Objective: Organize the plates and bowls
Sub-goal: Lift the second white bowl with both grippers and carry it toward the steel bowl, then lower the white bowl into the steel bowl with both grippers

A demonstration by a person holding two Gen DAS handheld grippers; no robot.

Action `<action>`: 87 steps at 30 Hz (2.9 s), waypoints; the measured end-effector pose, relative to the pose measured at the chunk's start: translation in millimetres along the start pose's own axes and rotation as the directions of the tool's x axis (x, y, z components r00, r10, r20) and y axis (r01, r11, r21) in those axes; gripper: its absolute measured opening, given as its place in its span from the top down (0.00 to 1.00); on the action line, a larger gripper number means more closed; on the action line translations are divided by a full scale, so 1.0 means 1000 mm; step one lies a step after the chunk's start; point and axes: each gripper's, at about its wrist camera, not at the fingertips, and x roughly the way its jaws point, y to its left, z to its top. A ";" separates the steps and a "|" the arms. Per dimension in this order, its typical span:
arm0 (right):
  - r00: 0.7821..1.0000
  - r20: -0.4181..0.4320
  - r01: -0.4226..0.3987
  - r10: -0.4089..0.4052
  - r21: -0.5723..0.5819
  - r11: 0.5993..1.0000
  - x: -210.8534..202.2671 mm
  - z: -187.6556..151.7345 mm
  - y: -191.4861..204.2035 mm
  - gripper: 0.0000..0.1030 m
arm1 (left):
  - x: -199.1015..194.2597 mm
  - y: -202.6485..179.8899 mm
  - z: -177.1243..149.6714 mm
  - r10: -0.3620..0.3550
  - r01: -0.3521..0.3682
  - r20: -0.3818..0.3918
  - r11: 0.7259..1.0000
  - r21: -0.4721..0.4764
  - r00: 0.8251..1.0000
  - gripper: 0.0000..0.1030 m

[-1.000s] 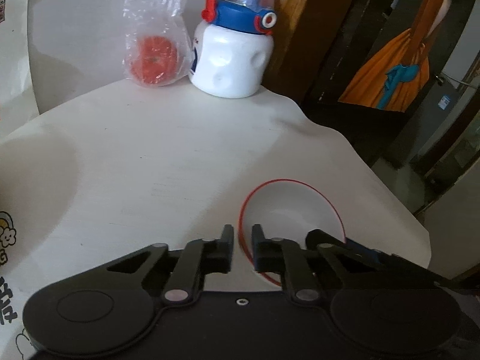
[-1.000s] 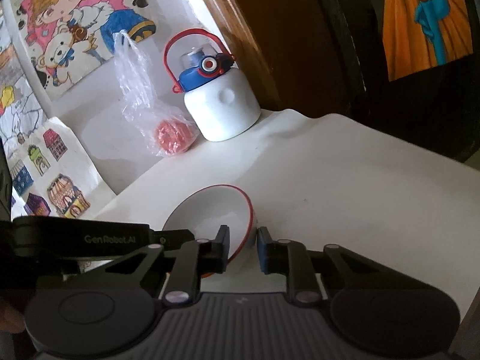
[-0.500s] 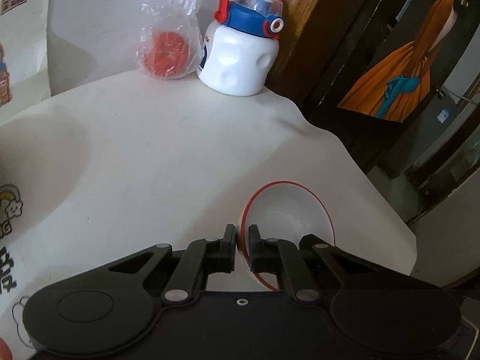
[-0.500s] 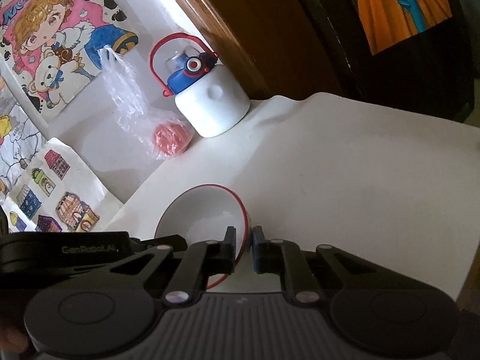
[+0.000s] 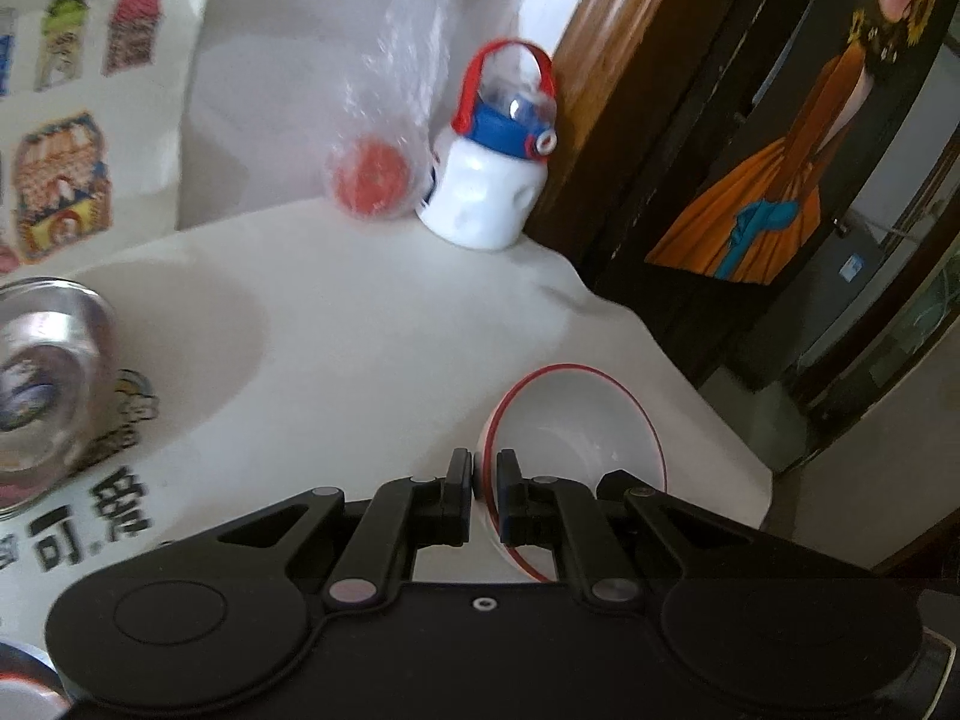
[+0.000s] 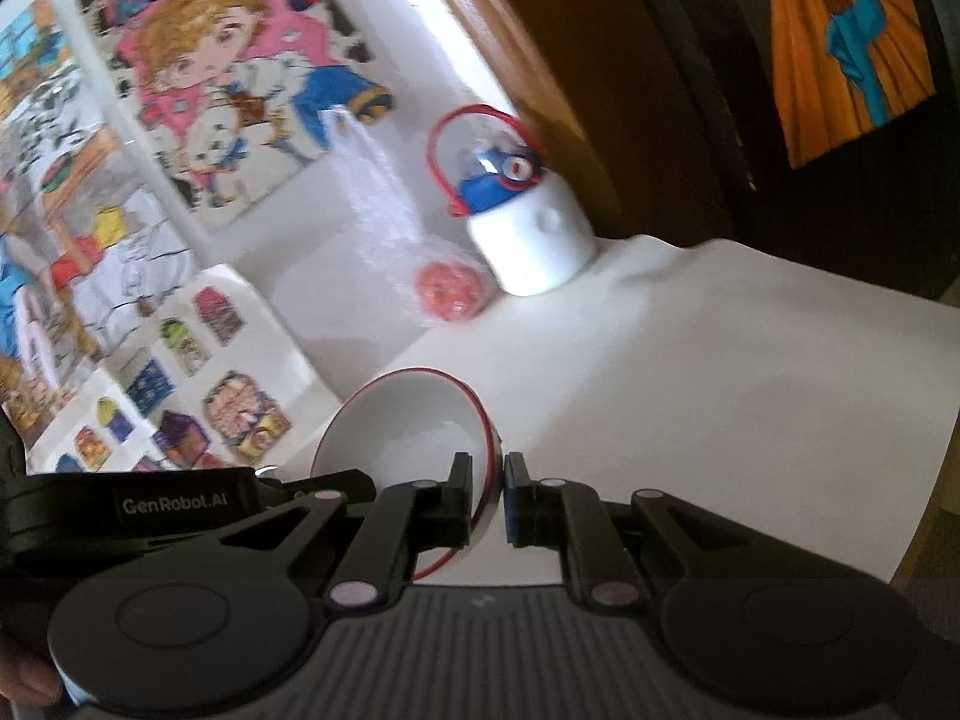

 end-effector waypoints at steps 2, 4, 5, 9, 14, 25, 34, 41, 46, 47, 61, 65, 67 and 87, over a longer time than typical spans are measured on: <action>1.000 0.001 -0.009 0.009 -0.020 1.000 -0.006 -0.003 0.017 0.89 | -0.018 0.006 -0.001 -0.002 0.003 0.018 1.000 -0.003 1.000 0.93; 1.000 0.002 -0.021 0.022 -0.042 0.999 -0.012 -0.006 0.035 0.89 | -0.035 0.014 -0.002 -0.003 0.004 0.034 1.000 -0.012 0.999 0.93; 1.000 0.002 -0.029 0.029 -0.052 0.998 -0.015 -0.009 0.045 0.89 | -0.045 0.019 -0.003 -0.005 0.005 0.043 1.000 -0.016 0.999 0.93; 0.998 -0.002 -0.057 0.057 -0.085 0.995 -0.024 -0.021 0.079 0.89 | -0.084 0.040 -0.008 -0.003 0.006 0.079 0.999 -0.033 0.997 0.93; 0.995 -0.026 -0.102 0.100 -0.131 0.986 -0.032 -0.042 0.122 0.89 | -0.129 0.066 -0.018 0.014 -0.009 0.117 0.999 -0.043 0.993 0.93; 0.983 -0.108 -0.171 0.150 -0.230 0.958 -0.034 -0.081 0.193 0.89 | -0.201 0.131 -0.045 0.082 -0.069 0.146 0.993 -0.092 0.986 0.93; 0.979 -0.155 -0.172 0.136 -0.255 0.951 -0.035 -0.098 0.204 0.89 | -0.219 0.153 -0.061 0.108 -0.093 0.137 0.989 -0.113 0.985 0.93; 0.976 -0.192 -0.155 0.108 -0.249 0.956 -0.030 -0.105 0.195 0.89 | -0.205 0.156 -0.074 0.098 -0.088 0.088 0.990 -0.113 0.991 0.93; 0.970 -0.226 -0.144 0.089 -0.241 0.960 -0.024 -0.112 0.186 0.89 | -0.194 0.156 -0.083 0.095 -0.089 0.055 0.990 -0.109 0.994 0.92; 0.969 -0.232 -0.143 0.087 -0.240 0.960 -0.023 -0.114 0.184 0.89 | -0.192 0.156 -0.085 0.096 -0.090 0.046 0.990 -0.107 0.994 0.92; 0.951 -0.305 -0.129 0.050 -0.244 0.961 -0.005 -0.120 0.176 0.89 | -0.168 0.158 -0.091 0.119 -0.121 -0.027 0.989 -0.080 0.993 0.92; 0.946 -0.322 -0.129 0.047 -0.238 0.963 -0.001 -0.122 0.174 0.88 | -0.163 0.159 -0.093 0.122 -0.125 -0.038 0.989 -0.079 0.992 0.91; 0.945 -0.324 -0.128 0.046 -0.237 0.963 0.001 -0.122 0.173 0.88 | -0.161 0.160 -0.093 0.118 -0.122 -0.046 0.989 -0.081 0.992 0.90; 0.933 -0.360 -0.122 0.007 -0.298 0.947 0.010 -0.120 0.183 0.87 | -0.150 0.160 -0.086 0.151 -0.156 -0.084 0.986 -0.051 0.985 0.89</action>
